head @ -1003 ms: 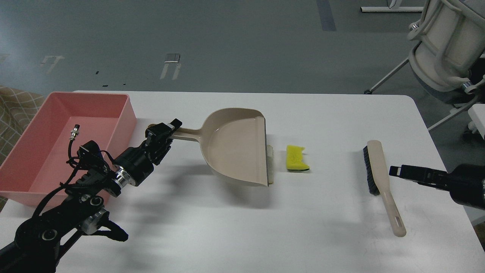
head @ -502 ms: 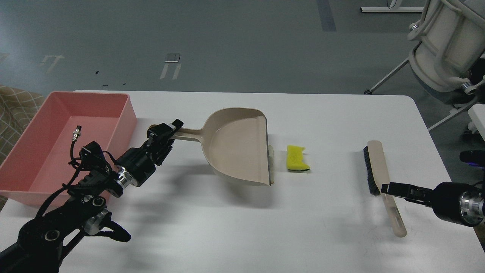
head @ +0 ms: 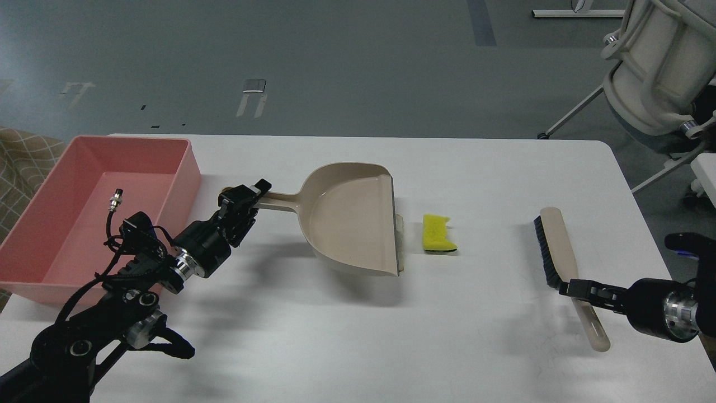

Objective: Sweep and dump garbage into bin
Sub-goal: 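Reach the right gripper to the wooden brush handle and grasp it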

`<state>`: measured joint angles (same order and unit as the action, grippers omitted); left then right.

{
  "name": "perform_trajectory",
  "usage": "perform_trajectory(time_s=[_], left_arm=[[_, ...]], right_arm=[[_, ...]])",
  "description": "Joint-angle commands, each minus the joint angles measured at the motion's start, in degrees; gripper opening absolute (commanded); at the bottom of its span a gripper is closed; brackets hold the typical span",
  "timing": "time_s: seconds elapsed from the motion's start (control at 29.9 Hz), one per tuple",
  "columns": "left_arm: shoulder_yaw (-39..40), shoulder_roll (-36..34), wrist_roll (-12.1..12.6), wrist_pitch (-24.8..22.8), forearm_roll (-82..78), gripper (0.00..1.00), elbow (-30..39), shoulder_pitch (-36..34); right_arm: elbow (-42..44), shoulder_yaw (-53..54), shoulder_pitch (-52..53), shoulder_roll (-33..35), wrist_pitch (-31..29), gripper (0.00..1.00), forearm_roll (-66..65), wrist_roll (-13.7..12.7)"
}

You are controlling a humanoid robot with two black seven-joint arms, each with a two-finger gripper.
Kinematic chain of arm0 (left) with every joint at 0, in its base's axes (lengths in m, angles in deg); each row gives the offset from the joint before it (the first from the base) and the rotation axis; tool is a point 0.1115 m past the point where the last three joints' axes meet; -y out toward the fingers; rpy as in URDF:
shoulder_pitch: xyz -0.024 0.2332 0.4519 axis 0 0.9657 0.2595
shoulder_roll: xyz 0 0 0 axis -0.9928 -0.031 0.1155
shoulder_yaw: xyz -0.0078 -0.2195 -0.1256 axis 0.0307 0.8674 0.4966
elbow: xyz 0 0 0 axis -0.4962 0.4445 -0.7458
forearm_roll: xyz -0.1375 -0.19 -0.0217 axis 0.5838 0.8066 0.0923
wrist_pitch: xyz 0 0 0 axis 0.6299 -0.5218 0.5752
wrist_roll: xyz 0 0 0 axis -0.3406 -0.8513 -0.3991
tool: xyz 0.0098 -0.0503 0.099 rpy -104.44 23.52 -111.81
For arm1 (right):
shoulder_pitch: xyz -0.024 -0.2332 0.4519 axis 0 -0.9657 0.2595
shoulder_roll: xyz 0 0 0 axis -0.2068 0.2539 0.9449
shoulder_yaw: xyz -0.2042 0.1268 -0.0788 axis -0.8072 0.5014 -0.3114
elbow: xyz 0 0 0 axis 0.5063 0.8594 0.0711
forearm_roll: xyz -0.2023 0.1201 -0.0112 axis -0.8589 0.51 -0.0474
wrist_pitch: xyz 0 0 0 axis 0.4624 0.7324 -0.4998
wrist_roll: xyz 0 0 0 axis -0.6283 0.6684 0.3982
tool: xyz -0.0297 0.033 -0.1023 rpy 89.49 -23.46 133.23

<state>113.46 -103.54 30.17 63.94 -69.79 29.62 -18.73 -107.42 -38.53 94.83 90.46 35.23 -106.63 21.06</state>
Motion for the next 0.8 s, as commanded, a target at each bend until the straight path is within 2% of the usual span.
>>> perform_trajectory(time_s=[0.0,0.13,0.23,0.4,0.5,0.77], left_arm=[[0.08,0.01,-0.08,0.00,0.07,0.00,-0.07,-0.01],[0.08,0.01,0.01,0.00,0.07,0.00,-0.15,-0.01],[0.08,-0.08,0.01,0.00,0.16,0.00,-0.15,-0.01],[0.08,-0.08,0.01,0.00,0.24,0.00,-0.15,-0.01],[0.08,-0.08,-0.08,0.00,0.33,0.00,-0.15,-0.01],[0.17,-0.17,-0.08,0.00,0.42,0.00,-0.15,-0.01]], right_arm=[[-0.16,-0.02,-0.24,-0.25,0.01,0.46,0.02,-0.19],[-0.07,0.07,-0.06,-1.65,0.01,0.46,-0.07,-0.37],[-0.07,0.16,0.20,-1.65,0.01,0.46,0.02,-1.68],[-0.24,0.07,-0.06,-1.65,-0.34,0.38,0.19,-1.86],[-0.51,-0.02,-0.24,-1.65,-0.52,0.36,0.28,-1.86],[-1.21,-0.11,-0.33,-1.22,-0.61,0.37,0.37,-1.86]])
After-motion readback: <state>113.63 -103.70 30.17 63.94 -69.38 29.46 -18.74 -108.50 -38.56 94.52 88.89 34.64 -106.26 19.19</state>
